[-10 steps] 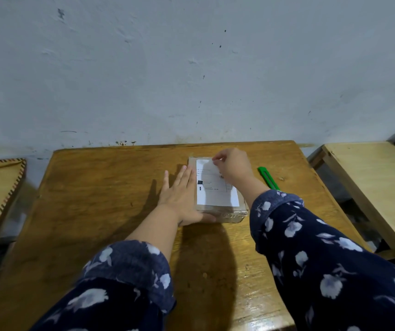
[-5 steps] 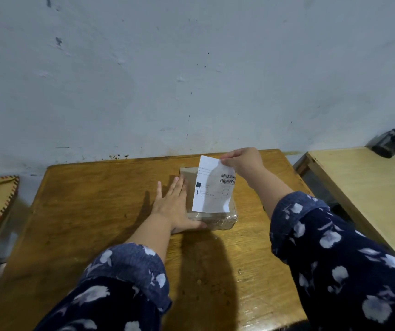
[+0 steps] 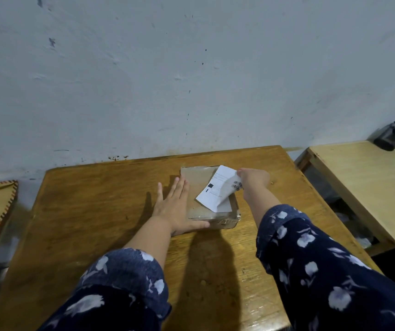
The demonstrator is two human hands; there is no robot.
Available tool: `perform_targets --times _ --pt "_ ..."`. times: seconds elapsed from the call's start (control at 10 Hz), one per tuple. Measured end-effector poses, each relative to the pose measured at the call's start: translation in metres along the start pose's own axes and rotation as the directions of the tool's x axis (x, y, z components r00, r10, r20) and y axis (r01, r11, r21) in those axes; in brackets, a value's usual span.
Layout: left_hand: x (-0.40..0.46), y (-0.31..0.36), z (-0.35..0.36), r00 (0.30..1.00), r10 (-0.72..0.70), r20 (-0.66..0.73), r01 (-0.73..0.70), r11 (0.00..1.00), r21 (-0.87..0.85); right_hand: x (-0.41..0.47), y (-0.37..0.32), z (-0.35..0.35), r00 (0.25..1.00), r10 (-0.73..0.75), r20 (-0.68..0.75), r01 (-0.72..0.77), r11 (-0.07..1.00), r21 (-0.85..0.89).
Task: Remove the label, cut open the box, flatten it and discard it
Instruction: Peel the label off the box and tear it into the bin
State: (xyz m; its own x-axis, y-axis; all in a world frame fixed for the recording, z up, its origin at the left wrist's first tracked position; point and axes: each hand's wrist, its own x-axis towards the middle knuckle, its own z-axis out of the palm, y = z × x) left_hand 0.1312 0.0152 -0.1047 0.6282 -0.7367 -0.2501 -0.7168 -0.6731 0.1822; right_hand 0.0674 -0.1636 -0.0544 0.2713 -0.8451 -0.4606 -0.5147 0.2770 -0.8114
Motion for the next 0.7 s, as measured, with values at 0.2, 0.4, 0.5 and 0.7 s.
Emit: perform_targets --times 0.2,0.4,0.5,0.7 --pt "-0.001 -0.001 0.000 1.000 0.011 -0.008 -0.011 1.000 -0.006 0.001 -0.007 -0.014 0.997 -0.019 -0.073 0.048 0.909 0.414" --pt "0.001 -0.002 -0.003 1.000 0.005 0.009 -0.004 0.999 -0.054 -0.003 -0.032 -0.041 0.987 -0.041 -0.154 0.094 0.929 0.358" --pt "0.001 0.007 -0.018 0.993 -0.026 -0.114 -0.001 0.973 -0.233 -0.006 -0.037 -0.048 0.989 -0.091 -0.113 0.123 0.941 0.315" --pt "0.022 0.052 -0.063 0.742 0.189 -0.643 -0.348 0.929 -0.129 -0.013 -0.036 -0.059 0.979 -0.183 -0.089 0.201 0.940 0.276"
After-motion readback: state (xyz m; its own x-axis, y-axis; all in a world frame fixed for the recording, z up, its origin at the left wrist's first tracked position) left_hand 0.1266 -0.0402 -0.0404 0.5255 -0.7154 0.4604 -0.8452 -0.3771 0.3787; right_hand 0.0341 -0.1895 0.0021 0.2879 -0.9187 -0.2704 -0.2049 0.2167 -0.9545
